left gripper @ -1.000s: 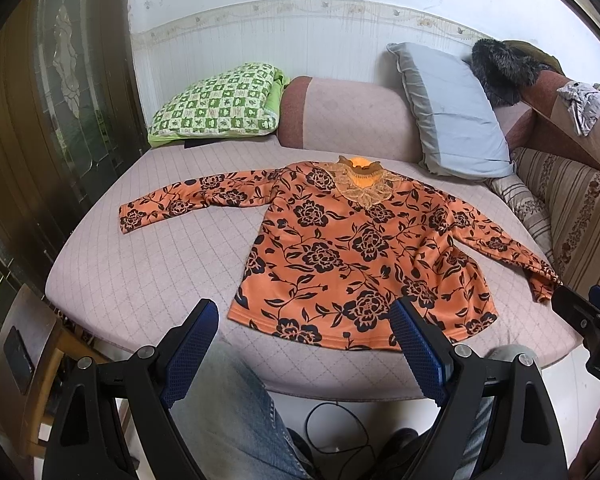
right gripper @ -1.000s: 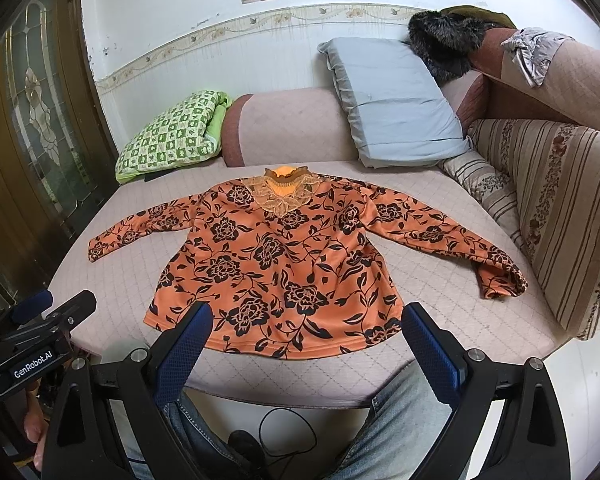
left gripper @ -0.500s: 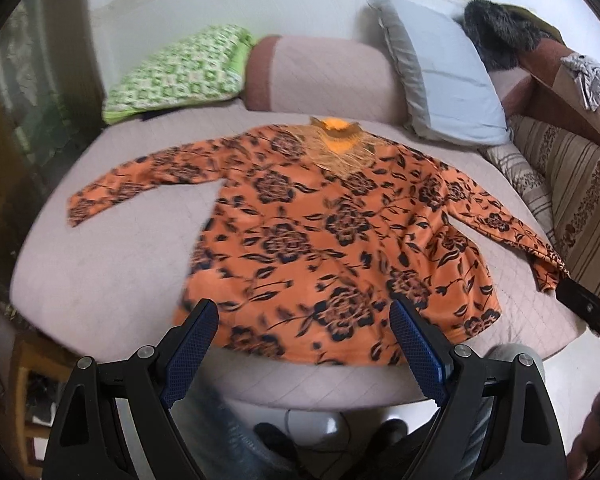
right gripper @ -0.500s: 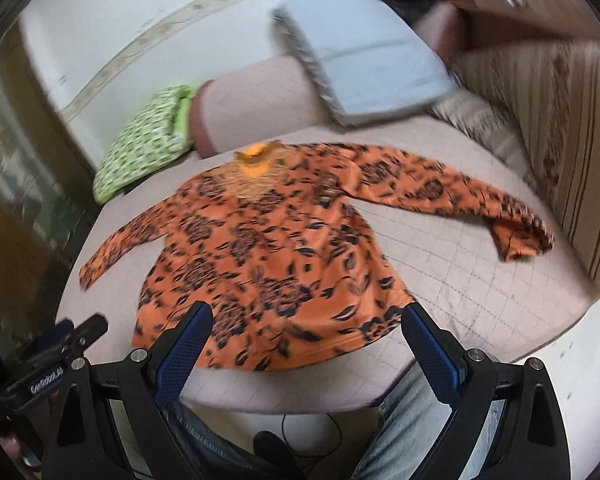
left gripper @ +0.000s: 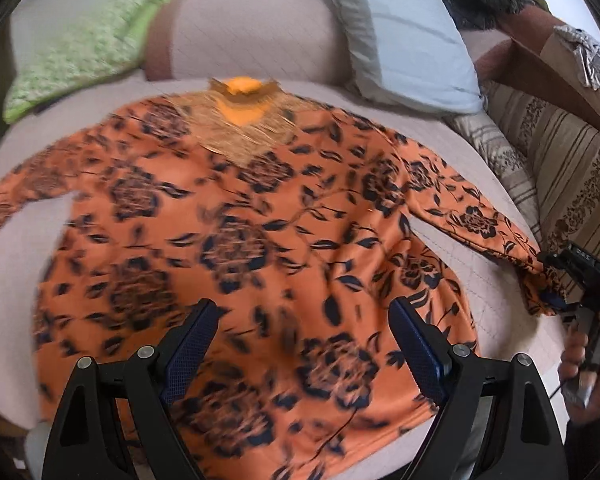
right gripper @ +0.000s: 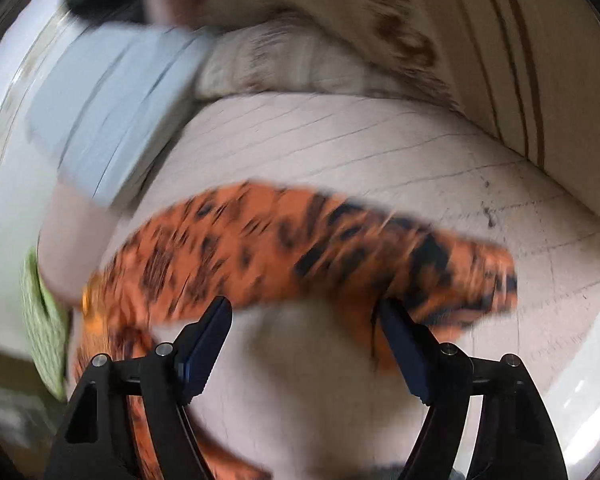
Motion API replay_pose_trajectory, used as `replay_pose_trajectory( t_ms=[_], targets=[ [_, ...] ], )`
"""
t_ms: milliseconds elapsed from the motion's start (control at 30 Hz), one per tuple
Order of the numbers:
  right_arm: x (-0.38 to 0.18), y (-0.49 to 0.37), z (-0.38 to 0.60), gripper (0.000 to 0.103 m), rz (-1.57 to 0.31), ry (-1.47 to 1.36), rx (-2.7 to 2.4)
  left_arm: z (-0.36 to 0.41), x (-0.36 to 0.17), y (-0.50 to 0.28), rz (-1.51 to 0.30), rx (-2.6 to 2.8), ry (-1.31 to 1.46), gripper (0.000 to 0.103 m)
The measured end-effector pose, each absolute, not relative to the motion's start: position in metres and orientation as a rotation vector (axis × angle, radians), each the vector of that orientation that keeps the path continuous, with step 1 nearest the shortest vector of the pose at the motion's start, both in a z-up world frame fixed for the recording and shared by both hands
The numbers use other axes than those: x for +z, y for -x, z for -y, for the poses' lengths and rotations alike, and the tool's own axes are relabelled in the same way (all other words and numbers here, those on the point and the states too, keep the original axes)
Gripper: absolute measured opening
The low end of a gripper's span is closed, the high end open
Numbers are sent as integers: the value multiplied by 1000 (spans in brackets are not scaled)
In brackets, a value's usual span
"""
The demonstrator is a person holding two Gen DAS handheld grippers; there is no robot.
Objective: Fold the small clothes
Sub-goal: 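Grasp the blouse sleeve cuff with the right tool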
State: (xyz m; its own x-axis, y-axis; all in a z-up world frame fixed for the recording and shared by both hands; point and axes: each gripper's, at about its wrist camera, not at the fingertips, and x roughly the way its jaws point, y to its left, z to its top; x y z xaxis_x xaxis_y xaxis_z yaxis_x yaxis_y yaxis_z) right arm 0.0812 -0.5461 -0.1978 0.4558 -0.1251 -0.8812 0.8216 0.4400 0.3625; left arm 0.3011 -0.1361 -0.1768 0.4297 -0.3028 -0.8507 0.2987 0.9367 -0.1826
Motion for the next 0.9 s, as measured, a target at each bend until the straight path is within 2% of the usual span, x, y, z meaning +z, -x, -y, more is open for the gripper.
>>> replay_pose_trajectory(
  t_ms=[100, 167, 233, 333, 533, 667, 700, 767, 800, 833, 900],
  targets=[
    [-208, -77, 569, 79, -883, -1019, -720, 156, -195, -316, -1081, -399, -8, 87],
    [-209, -77, 581, 75, -858, -1013, -758, 166, -202, -319, -1090, -416, -10, 87],
    [-212, -82, 593, 31, -884, -1001, -794, 172, -207, -319, -1098, -432, -10, 87],
    [-199, -90, 595, 24, -887, -931, -818, 169, -207, -315, -1098, -434, 2, 87],
    [-131, -115, 551, 10, -795, -611, -793, 144, -207, -308, -1132, -399, 69, 87],
    [-97, -133, 523, 11, -754, -458, -752, 121, -208, -301, -1132, -364, 80, 87],
    [-94, -135, 521, 17, -754, -457, -735, 114, -209, -300, -1138, -356, 87, 87],
    [-98, -139, 525, 38, -809, -495, -719, 98, -210, -296, -1149, -332, 108, 87],
    [-103, -138, 526, 55, -834, -523, -707, 86, -210, -294, -1151, -315, 125, 87],
    [-109, -130, 522, 64, -848, -565, -692, 76, -209, -293, -1153, -299, 138, 87],
    [-118, -113, 500, 66, -871, -585, -658, 48, -207, -290, -1153, -248, 168, 87]
  ],
)
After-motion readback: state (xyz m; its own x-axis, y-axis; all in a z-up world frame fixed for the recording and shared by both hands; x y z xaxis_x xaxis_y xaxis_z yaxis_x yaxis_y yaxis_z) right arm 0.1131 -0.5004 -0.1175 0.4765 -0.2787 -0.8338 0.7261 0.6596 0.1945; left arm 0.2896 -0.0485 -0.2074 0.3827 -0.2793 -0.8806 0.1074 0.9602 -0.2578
